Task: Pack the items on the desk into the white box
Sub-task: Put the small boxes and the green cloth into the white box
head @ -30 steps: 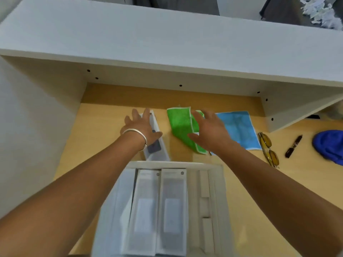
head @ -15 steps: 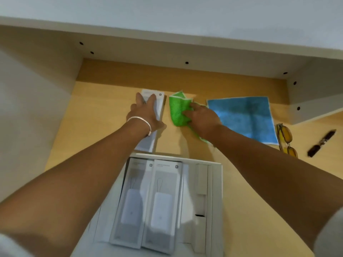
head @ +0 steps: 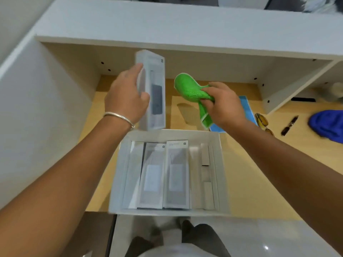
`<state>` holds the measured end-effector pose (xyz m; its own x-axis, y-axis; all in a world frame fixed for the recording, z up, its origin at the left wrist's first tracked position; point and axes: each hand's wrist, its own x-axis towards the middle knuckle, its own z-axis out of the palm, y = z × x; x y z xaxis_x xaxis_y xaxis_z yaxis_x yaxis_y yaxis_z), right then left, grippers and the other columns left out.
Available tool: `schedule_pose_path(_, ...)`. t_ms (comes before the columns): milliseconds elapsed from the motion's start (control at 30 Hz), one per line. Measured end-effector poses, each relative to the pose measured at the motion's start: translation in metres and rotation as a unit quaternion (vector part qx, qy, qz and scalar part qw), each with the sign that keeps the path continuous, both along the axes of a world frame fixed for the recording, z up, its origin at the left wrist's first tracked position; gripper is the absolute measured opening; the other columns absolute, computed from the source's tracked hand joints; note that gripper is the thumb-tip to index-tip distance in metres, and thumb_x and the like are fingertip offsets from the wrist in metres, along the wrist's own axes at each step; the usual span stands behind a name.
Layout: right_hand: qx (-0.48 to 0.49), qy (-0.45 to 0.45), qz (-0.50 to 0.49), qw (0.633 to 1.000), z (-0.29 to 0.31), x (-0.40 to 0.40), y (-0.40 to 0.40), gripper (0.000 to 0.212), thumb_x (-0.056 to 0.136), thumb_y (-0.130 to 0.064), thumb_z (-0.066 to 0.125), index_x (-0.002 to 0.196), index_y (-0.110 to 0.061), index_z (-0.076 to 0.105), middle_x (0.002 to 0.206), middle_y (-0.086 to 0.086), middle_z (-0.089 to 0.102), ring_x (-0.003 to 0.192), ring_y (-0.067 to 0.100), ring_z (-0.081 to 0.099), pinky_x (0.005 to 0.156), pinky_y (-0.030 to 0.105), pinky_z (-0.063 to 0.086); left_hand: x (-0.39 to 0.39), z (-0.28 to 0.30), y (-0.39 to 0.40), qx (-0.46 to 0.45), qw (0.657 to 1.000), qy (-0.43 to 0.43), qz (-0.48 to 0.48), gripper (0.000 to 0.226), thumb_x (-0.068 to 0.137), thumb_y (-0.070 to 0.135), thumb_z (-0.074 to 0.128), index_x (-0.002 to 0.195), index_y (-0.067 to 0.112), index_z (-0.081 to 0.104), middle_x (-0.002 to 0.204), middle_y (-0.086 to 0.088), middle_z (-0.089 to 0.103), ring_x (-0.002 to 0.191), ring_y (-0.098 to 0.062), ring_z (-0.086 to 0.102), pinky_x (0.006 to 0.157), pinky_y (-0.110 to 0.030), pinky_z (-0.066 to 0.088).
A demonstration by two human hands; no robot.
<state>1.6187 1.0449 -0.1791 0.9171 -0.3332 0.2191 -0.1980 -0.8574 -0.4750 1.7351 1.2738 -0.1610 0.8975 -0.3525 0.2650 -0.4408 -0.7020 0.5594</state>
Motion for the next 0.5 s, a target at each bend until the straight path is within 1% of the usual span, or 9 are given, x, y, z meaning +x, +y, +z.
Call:
schedule_pose_path(33,0.002,-0.016,0.001,1.0,0.008,-0.01,0.01,0.028,0.087,-0.018,0.061,0.113,-0.015,0.069,0.117,0.006,0.061,0.107,0.024,0.054,0.085,0.037,0.045,-0.001,0.002,0.004,0.004,1.0,0.01,-0.01,0.067,0.078,0.023,0.061,0.14,0.034,0.037,0.131,-0.003,0.056,0.112,-0.026,0.056,0.081,-0.038,0.047)
schedule_pose_path(67,0.004,-0.026,0.001,1.0,0.014,-0.018,0.02,0.026,0.087,-0.017,0.061,0.112,-0.014,0.069,0.114,0.006,0.061,0.105,0.023,0.055,0.084,0.038,0.046,-0.001,0.001,0.005,0.029,0.999,0.037,-0.023,0.07,0.079,0.026,0.062,0.143,0.033,0.034,0.134,-0.005,0.054,0.115,-0.028,0.055,0.086,-0.04,0.048)
schedule_pose_path(133,0.007,-0.018,-0.007,1.0,0.021,-0.032,0.036,0.027,0.088,-0.017,0.06,0.113,-0.013,0.069,0.113,0.006,0.061,0.104,0.023,0.055,0.084,0.039,0.046,-0.003,-0.009,0.005,0.093,0.986,0.133,-0.039,0.078,0.081,0.037,0.066,0.148,0.03,0.026,0.143,-0.011,0.045,0.123,-0.032,0.05,0.096,-0.044,0.046)
schedule_pose_path(200,0.005,-0.005,-0.024,1.0,0.024,-0.043,0.044,0.028,0.089,-0.017,0.06,0.115,-0.014,0.068,0.116,0.005,0.061,0.106,0.023,0.054,0.086,0.04,0.047,-0.004,-0.023,0.003,0.117,0.972,0.202,-0.035,0.082,0.082,0.042,0.067,0.149,0.029,0.021,0.148,-0.013,0.039,0.126,-0.034,0.047,0.098,-0.046,0.045)
schedule_pose_path(233,0.001,-0.001,-0.032,0.999,0.023,-0.048,0.046,0.028,0.089,-0.017,0.06,0.116,-0.014,0.068,0.117,0.006,0.061,0.106,0.024,0.054,0.086,0.04,0.047,-0.003,-0.029,0.002,0.121,0.969,0.214,-0.031,0.082,0.083,0.042,0.066,0.15,0.028,0.021,0.149,-0.012,0.038,0.127,-0.035,0.047,0.098,-0.047,0.045)
schedule_pose_path(333,-0.015,0.008,-0.056,0.998,0.018,-0.054,0.041,0.029,0.09,-0.018,0.06,0.118,-0.014,0.067,0.121,0.007,0.06,0.107,0.026,0.055,0.083,0.037,0.046,0.002,-0.043,-0.003,0.137,0.968,0.21,-0.031,0.082,0.082,0.042,0.067,0.149,0.028,0.021,0.149,-0.011,0.039,0.126,-0.035,0.048,0.094,-0.047,0.046)
schedule_pose_path(500,-0.008,0.03,-0.082,0.996,-0.003,-0.039,0.02,0.031,0.092,-0.021,0.058,0.121,-0.014,0.065,0.126,0.005,0.058,0.106,0.025,0.056,0.084,0.037,0.047,0.016,-0.062,-0.03,0.186,0.957,0.22,-0.035,0.083,0.081,0.047,0.065,0.149,0.029,0.021,0.145,-0.012,0.042,0.118,-0.036,0.053,0.088,-0.044,0.049)
